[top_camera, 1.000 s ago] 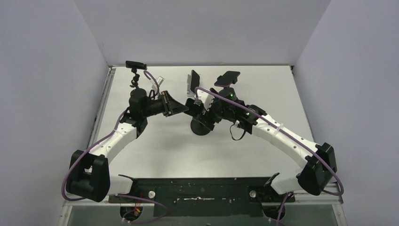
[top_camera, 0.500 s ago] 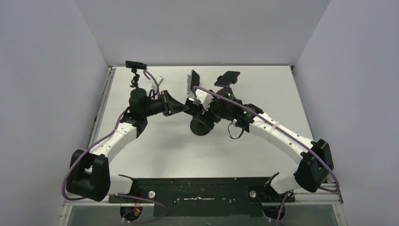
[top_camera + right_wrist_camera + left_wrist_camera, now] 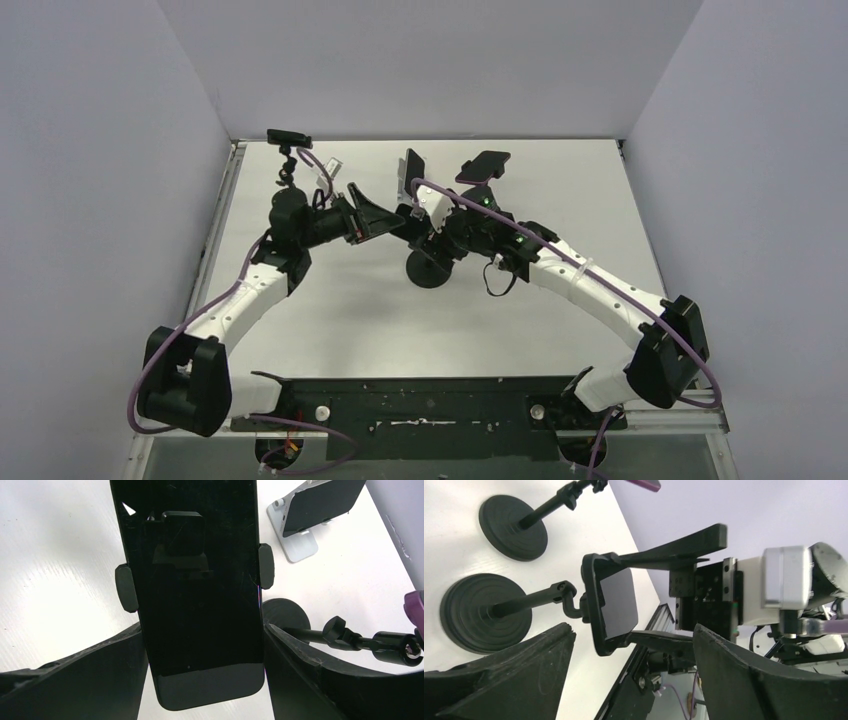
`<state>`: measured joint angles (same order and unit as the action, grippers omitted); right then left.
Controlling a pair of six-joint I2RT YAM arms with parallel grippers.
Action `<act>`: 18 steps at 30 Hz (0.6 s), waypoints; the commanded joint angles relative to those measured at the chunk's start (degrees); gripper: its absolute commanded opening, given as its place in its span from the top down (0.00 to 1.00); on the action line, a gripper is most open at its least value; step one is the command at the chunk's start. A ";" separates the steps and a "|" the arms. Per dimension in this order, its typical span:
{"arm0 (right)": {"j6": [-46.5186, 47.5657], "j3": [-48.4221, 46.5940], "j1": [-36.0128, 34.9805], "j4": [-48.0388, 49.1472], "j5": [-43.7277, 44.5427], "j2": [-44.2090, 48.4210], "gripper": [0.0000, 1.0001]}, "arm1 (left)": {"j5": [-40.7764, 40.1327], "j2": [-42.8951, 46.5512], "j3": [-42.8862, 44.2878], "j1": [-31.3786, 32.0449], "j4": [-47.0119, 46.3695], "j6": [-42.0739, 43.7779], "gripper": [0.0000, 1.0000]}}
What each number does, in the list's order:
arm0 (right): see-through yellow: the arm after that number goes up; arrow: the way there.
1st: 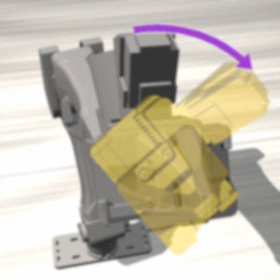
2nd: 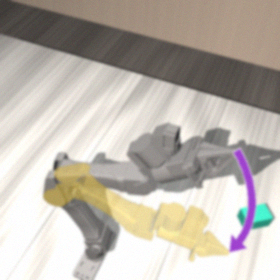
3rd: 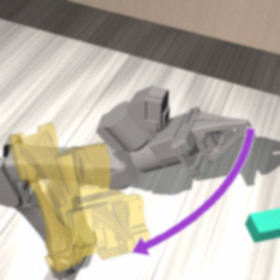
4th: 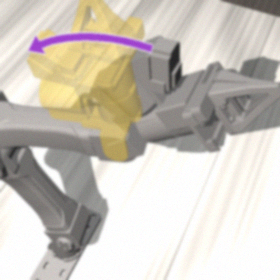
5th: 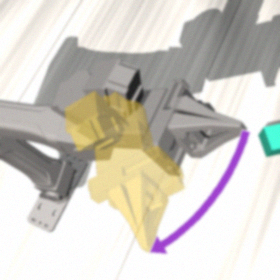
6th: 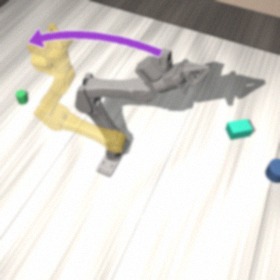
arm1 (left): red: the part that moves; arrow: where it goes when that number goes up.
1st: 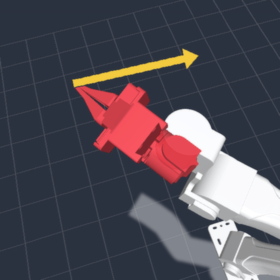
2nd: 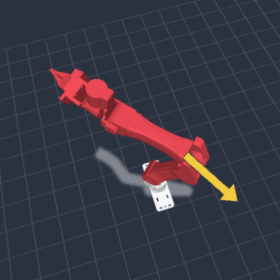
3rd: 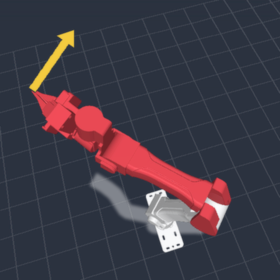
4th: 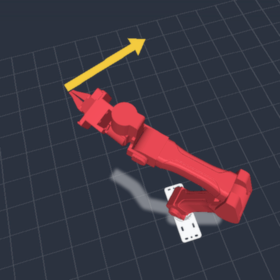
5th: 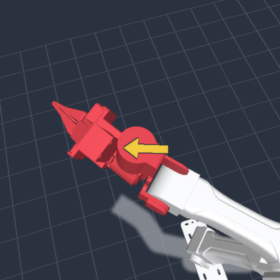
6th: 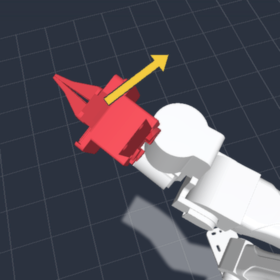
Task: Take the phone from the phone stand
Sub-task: Adjust the phone stand with the phone at the center of the board.
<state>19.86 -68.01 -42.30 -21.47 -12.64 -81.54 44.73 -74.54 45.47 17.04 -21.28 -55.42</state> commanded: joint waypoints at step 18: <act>-19.75 6.42 -2.16 9.34 10.07 5.87 0.41 | -26.09 18.21 -12.47 -2.02 2.09 12.89 0.18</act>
<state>7.68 -62.81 -43.29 -16.36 -5.48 -78.22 23.81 -56.88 33.43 15.27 -18.94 -46.98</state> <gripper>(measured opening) 0.741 0.833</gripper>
